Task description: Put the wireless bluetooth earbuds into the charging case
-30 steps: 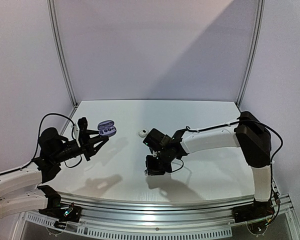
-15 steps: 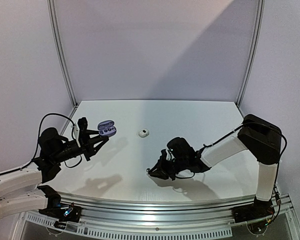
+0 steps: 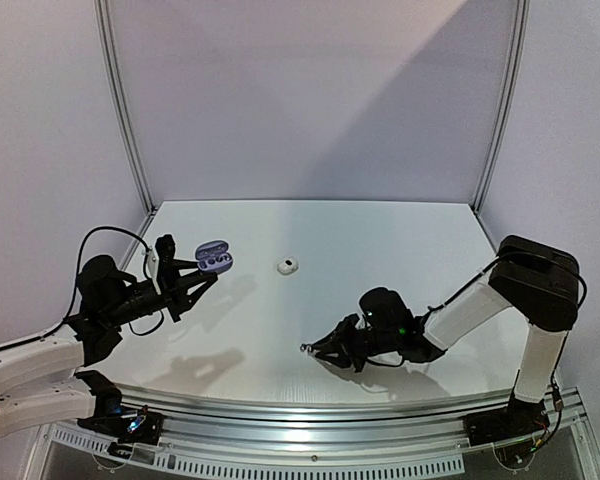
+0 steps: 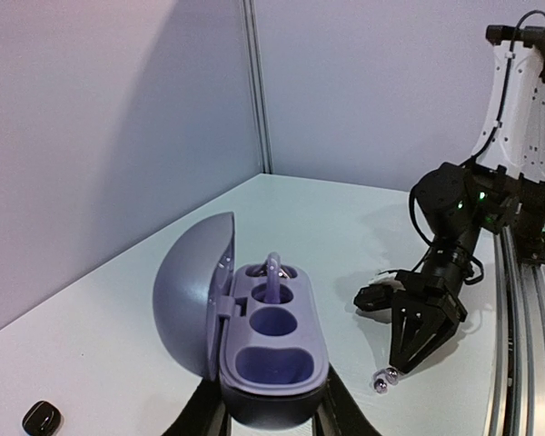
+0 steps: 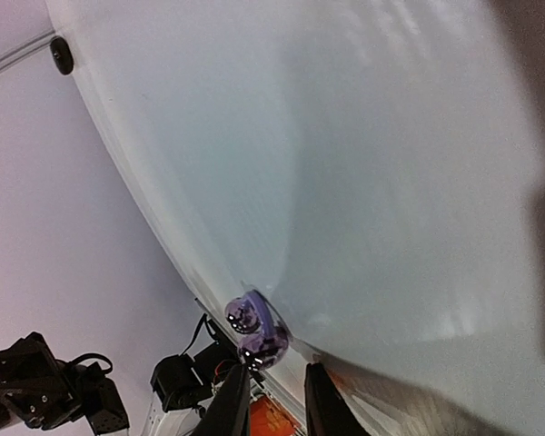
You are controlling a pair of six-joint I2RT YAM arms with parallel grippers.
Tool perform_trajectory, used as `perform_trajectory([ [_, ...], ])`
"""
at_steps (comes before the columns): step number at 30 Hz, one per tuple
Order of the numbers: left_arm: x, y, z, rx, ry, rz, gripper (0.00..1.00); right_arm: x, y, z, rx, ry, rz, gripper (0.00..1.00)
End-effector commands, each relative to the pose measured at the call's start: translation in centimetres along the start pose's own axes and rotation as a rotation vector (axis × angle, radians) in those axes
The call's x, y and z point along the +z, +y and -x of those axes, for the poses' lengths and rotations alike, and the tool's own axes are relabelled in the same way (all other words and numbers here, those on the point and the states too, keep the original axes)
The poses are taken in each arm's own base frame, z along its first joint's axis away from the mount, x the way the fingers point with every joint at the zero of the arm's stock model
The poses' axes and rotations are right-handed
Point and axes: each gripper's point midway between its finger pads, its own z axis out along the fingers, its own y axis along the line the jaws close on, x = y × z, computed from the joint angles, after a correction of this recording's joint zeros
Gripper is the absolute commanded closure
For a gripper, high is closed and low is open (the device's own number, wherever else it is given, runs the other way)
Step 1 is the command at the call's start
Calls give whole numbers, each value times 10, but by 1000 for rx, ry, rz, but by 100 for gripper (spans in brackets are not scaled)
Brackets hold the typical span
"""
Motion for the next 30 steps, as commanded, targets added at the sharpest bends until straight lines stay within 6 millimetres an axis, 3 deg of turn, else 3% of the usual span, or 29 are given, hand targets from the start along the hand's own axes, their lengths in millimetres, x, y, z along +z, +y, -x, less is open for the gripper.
perform_trajectory([
  [1,-1,2,-5,-2,11,13,100,-15,-32,15,15,-109,-239,79],
  [5,-2,2,-5,-2,8,13,100,-42,-6,18,-325,-146,-542,76],
  [9,-2,2,-5,0,3,13,100,-61,50,26,-678,-196,-797,65],
  [12,-2,3,-3,3,0,21,100,-40,71,19,-827,-161,-881,61],
  [17,-4,7,-1,14,3,42,100,-9,54,18,-894,-110,-966,60],
  [22,-3,6,-2,11,0,40,100,14,64,13,-921,-99,-873,58],
  [25,-3,6,-3,9,1,36,100,26,57,4,-953,-59,-873,58],
  [30,-3,6,-3,11,5,39,100,32,39,2,-957,-29,-925,65],
])
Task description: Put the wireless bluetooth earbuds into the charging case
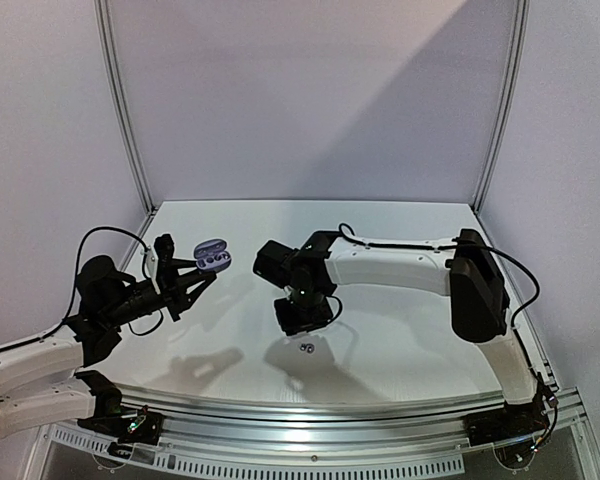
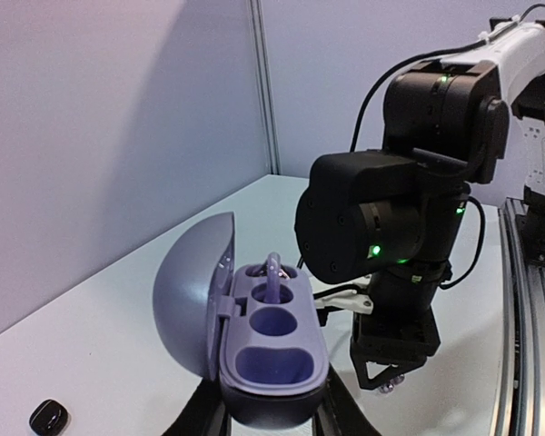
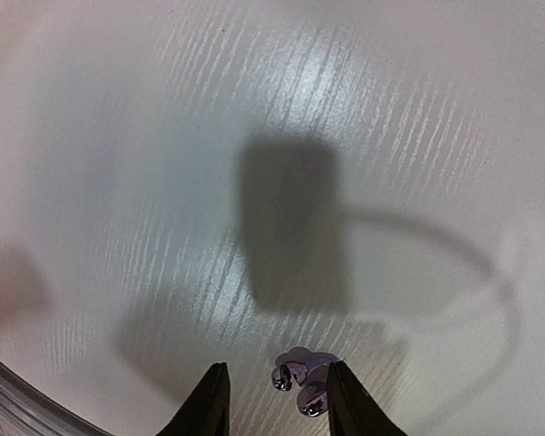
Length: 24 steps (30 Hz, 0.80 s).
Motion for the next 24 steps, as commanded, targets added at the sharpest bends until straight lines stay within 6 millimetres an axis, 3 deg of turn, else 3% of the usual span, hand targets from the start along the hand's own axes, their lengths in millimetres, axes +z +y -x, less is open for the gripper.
perform_trajectory([
  [1,-1,3,-4,4,8,14,100,15,3,-13,-46,38,-36,67],
  [8,-1,2,-5,0,9,11,100,24,0,-23,-64,71,-67,72],
  [24,-1,2,-5,-1,9,6,100,22,-7,-32,-108,83,-134,77],
])
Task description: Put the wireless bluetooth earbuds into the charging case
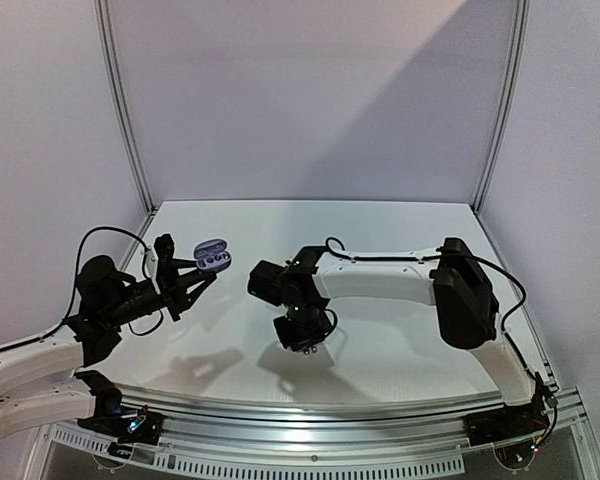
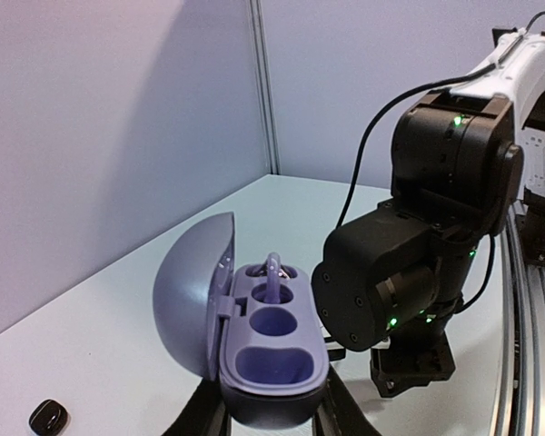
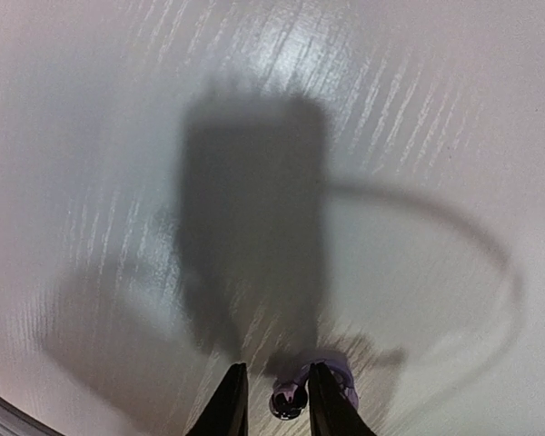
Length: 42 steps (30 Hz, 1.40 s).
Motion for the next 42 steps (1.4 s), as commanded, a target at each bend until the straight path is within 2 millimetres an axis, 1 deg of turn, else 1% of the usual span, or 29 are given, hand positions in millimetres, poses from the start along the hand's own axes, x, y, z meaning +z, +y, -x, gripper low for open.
perform_trajectory([
  [1,-1,2,-5,0,9,7,100,-1,-6,-4,-40,0,-71,77],
  [9,-1,1,-5,-1,7,2,100,-18,-9,-7,-106,-26,-106,80],
  [12,-1,0,-6,-1,8,1,100,-13,-9,-12,-103,-9,-105,81],
  [17,-1,1,-5,1,6,3,100,-7,-3,-8,-84,-25,-86,81],
  [19,-2,1,-5,1,8,3,100,-4,-3,-9,-80,-16,-84,82],
  [24,-1,1,-4,3,5,2,100,7,-10,-19,-74,22,-114,83],
  [28,-1,1,-5,0,5,2,100,7,-12,-19,-82,19,-124,82],
  [32,-1,1,-5,2,6,3,100,11,-15,-21,-88,33,-140,83],
  [42,-1,1,-6,0,8,2,100,8,-14,-23,-102,37,-121,94],
])
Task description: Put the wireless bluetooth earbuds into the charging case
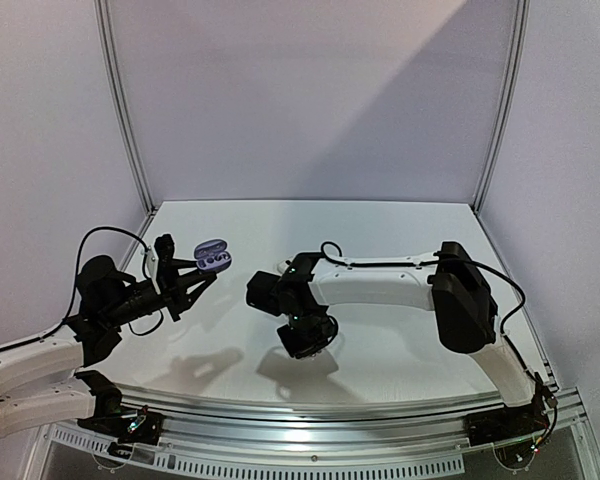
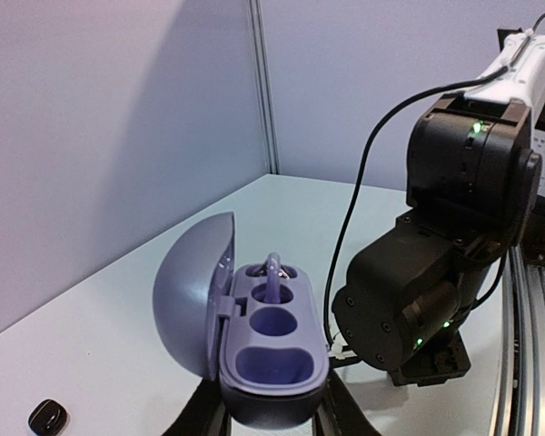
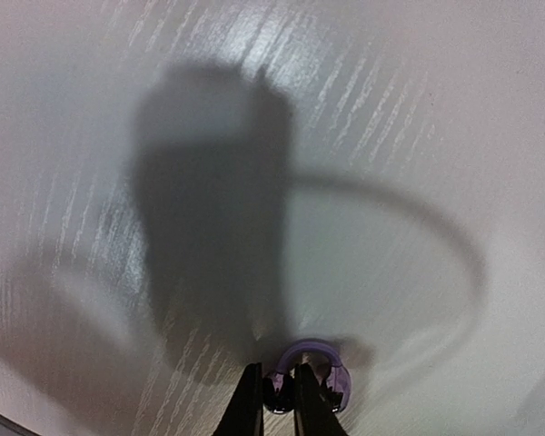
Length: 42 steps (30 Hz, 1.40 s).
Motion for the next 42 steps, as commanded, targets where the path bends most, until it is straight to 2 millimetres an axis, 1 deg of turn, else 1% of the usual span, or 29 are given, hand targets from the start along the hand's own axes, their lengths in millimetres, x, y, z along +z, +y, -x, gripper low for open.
perform_trajectory([
  [1,-1,1,-5,0,6,2,100,5,0,-5,-19,9,-7,95],
  [4,-1,1,-5,-1,6,4,100,0,0,-1,-9,-3,35,95],
  [6,-1,1,-4,-2,6,1,100,-12,-1,6,18,-32,104,96],
  [7,-1,0,-4,-3,6,-2,100,-14,-2,8,31,-43,135,96],
  [8,-1,-1,-4,-5,6,-7,100,-28,-3,14,46,-79,184,96],
  [9,-1,-2,-4,-8,5,-12,100,-31,-4,14,54,-89,219,96],
  [10,-1,-2,-4,-10,5,-17,100,-43,-4,20,60,-127,263,96],
  [11,-1,-3,-4,-15,4,-21,100,-55,2,25,60,-158,331,96],
  [12,-1,-4,-4,-21,5,-25,100,-78,5,30,40,-209,389,96],
  [14,0,-5,-3,-29,6,-33,100,-112,12,38,2,-286,489,96],
  [15,0,-5,-2,-33,6,-38,100,-137,17,40,-37,-337,552,96],
  [16,0,-7,-1,-38,6,-48,100,-156,23,43,-64,-378,609,96],
  [18,1,-10,3,-47,-2,-72,100,-200,30,49,-133,-482,723,96],
  [19,2,-13,6,-51,-7,-93,100,-230,30,50,-159,-546,786,96],
  [21,3,-19,12,-70,-16,-136,100,-277,32,51,-217,-658,901,96],
  [22,3,-22,15,-77,-21,-161,100,-301,31,49,-252,-713,958,96],
  [23,4,-26,19,-81,-28,-186,100,-321,33,47,-287,-761,1014,96],
  [26,5,-40,34,-70,-53,-284,100,-380,39,32,-417,-895,1200,95],
  [28,6,-52,45,-60,-69,-362,100,-406,44,19,-510,-917,1300,95],
  [29,6,-57,54,-61,-81,-399,100,-412,47,17,-545,-914,1328,95],
  [31,3,-68,64,-74,-90,-487,100,-426,52,10,-622,-900,1381,96],
  [34,-6,-87,78,-71,-104,-624,100,-437,61,3,-715,-859,1457,96],
  [38,-16,-105,91,-95,-93,-767,100,-442,68,0,-770,-838,1495,98],
  [42,-19,-112,101,-122,-79,-824,100,-438,75,-3,-811,-855,1442,99],
])
